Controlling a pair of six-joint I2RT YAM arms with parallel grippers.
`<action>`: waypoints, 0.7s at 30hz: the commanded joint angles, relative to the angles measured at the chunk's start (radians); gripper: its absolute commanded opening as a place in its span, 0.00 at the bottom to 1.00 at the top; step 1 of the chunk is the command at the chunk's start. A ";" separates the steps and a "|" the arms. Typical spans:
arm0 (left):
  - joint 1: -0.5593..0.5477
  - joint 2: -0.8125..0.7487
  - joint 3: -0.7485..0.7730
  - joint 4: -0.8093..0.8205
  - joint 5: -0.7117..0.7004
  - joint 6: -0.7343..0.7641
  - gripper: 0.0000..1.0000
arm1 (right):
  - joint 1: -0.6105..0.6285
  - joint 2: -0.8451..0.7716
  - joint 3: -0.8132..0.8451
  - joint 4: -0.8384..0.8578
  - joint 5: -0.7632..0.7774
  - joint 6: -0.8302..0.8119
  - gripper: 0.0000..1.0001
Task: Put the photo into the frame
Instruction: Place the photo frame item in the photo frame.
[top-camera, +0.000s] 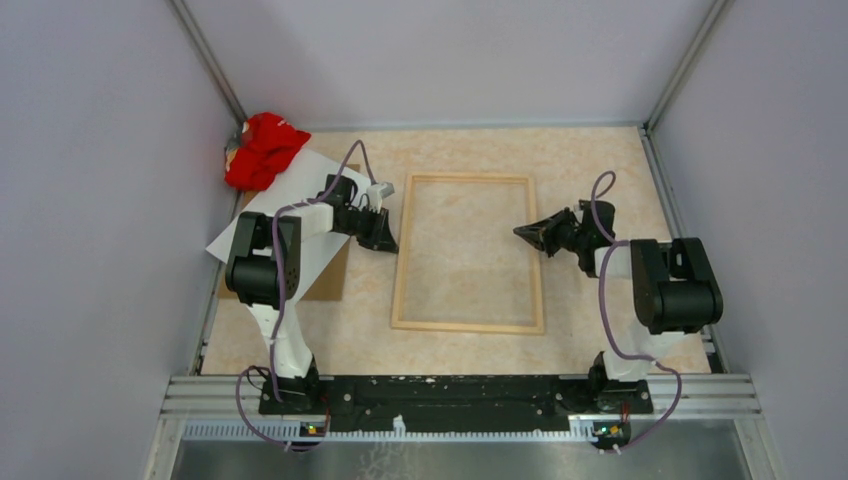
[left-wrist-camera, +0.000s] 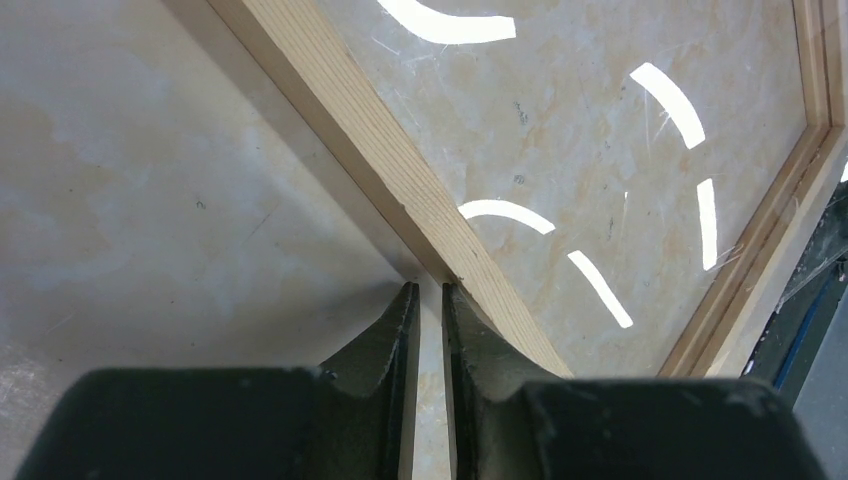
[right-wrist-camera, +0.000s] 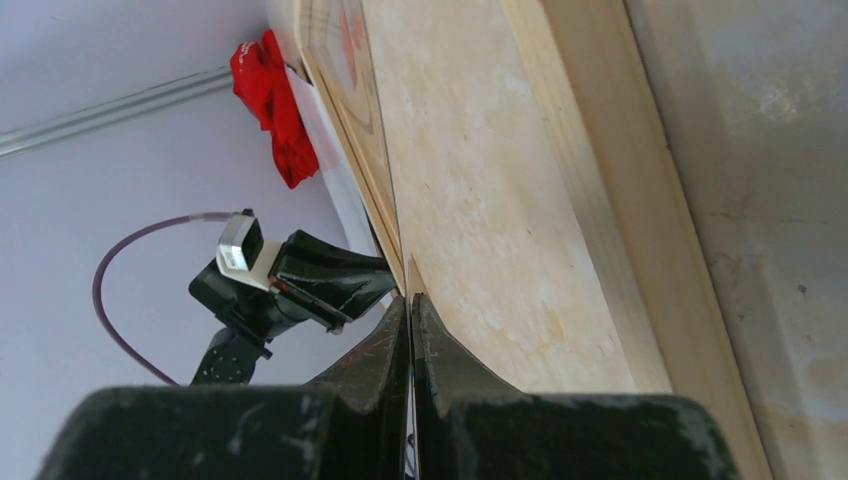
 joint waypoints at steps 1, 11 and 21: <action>-0.021 -0.013 -0.007 0.008 0.042 0.016 0.20 | 0.003 0.008 -0.018 0.041 -0.046 0.019 0.00; -0.029 -0.012 -0.004 0.010 0.044 0.013 0.20 | 0.059 -0.099 0.052 -0.041 -0.023 0.044 0.00; -0.030 -0.014 -0.014 0.011 0.049 0.019 0.19 | 0.153 -0.170 0.115 -0.099 0.065 0.112 0.00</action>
